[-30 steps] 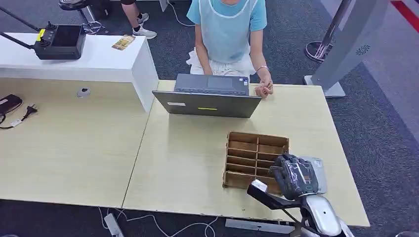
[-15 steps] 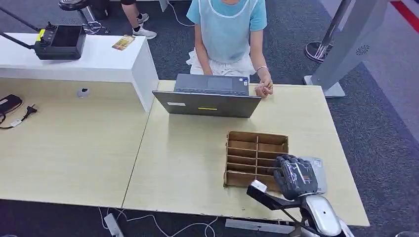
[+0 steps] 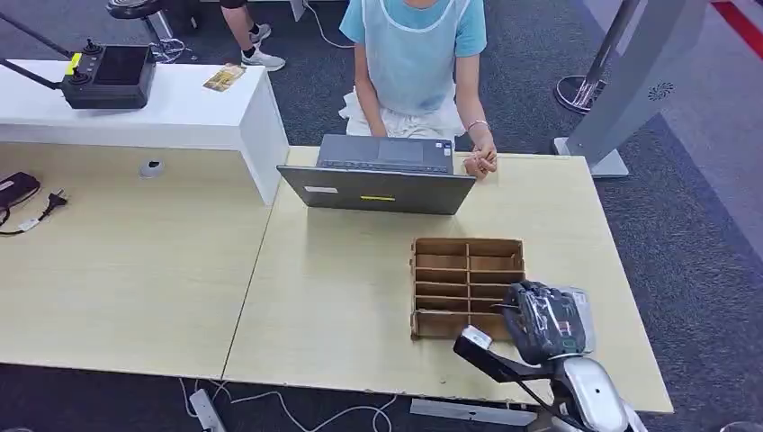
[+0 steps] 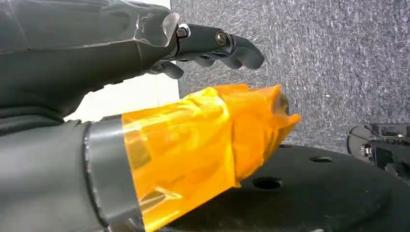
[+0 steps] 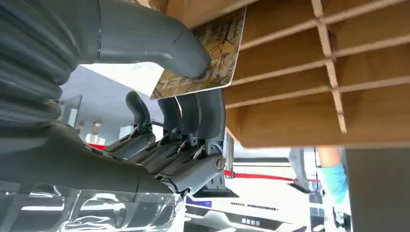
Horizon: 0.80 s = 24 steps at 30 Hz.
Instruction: Pass the card to the sensor for recognition and then transmit it.
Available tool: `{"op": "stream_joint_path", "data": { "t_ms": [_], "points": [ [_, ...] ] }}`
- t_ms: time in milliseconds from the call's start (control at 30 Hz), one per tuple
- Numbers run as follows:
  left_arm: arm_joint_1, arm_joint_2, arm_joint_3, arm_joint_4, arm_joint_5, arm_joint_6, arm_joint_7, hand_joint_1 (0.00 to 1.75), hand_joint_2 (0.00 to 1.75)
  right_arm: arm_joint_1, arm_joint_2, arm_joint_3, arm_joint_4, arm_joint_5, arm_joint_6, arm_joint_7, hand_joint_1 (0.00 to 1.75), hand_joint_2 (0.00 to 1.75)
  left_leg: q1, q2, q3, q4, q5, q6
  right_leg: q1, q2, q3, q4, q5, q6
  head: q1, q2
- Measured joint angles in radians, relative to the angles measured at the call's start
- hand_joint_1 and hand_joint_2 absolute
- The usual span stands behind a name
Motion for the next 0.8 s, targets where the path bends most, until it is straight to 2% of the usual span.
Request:
{"op": "stream_joint_path", "data": {
  "t_ms": [533, 800],
  "points": [
    [0.000, 0.001, 0.000, 0.000, 0.001, 0.001, 0.000, 0.00, 0.00, 0.019, 0.000, -0.010, -0.082, -0.081, -0.009, -0.050, 1.33, 1.75, 0.000, 0.000, 0.000, 0.000, 0.000, 0.000, 0.000, 0.000, 0.000, 0.000, 0.000, 0.000, 0.000, 0.000],
    [0.000, 0.001, 0.000, 0.000, 0.001, 0.001, 0.000, 0.00, 0.00, 0.019, -0.003, -0.017, -0.104, -0.098, -0.010, -0.061, 1.34, 1.75, 0.000, 0.000, 0.000, 0.000, 0.000, 0.000, 0.000, 0.000, 0.000, 0.000, 0.000, 0.000, 0.000, 0.000]
  ]
}}
